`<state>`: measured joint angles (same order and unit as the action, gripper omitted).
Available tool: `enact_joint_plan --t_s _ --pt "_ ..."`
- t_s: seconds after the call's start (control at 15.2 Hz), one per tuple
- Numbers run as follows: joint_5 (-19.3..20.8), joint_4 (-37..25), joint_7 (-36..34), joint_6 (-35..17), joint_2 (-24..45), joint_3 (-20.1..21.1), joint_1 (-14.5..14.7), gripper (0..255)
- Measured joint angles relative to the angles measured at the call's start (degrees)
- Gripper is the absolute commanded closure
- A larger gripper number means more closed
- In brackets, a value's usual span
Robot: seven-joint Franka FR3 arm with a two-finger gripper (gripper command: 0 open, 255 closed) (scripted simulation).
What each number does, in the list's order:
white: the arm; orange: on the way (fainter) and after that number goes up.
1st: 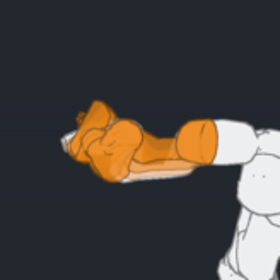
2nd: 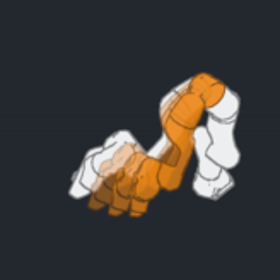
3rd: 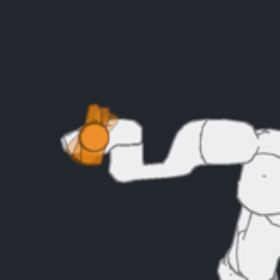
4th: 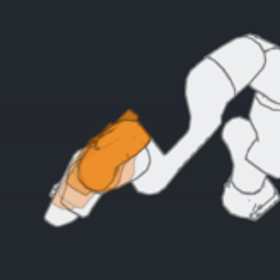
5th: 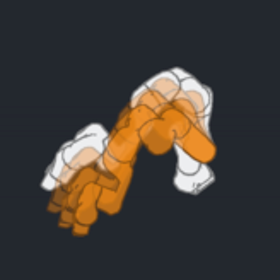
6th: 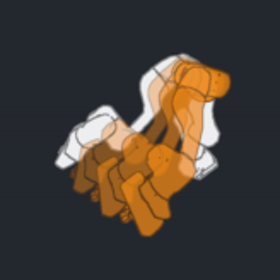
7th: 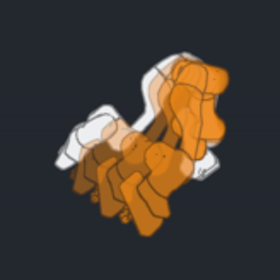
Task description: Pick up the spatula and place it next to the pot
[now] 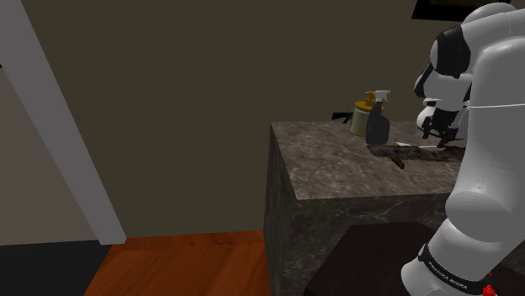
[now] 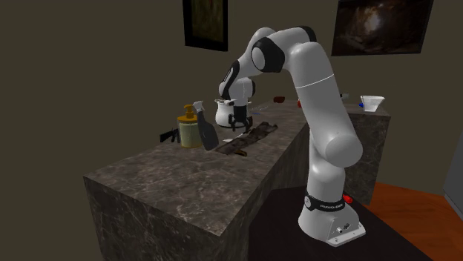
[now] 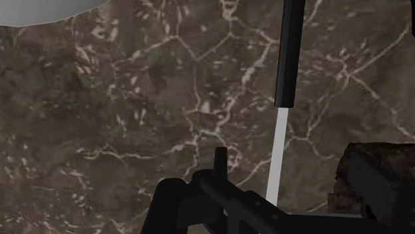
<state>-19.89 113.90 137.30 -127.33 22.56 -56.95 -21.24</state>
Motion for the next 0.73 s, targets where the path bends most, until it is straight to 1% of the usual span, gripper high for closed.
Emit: enact_joint_plan --t_s 0.13,0.4,0.46,0.73 --pt "0.01 -0.01 -0.01 0.0 -0.01 -0.01 0.01 0" --pt "4.14 -1.52 -2.44 3.99 -3.91 -3.17 2.9 0" --pt "4.56 -1.93 -2.93 4.61 -4.25 -3.41 3.29 0" --pt "5.1 -2.53 -3.31 5.48 -4.65 -3.74 3.6 0"
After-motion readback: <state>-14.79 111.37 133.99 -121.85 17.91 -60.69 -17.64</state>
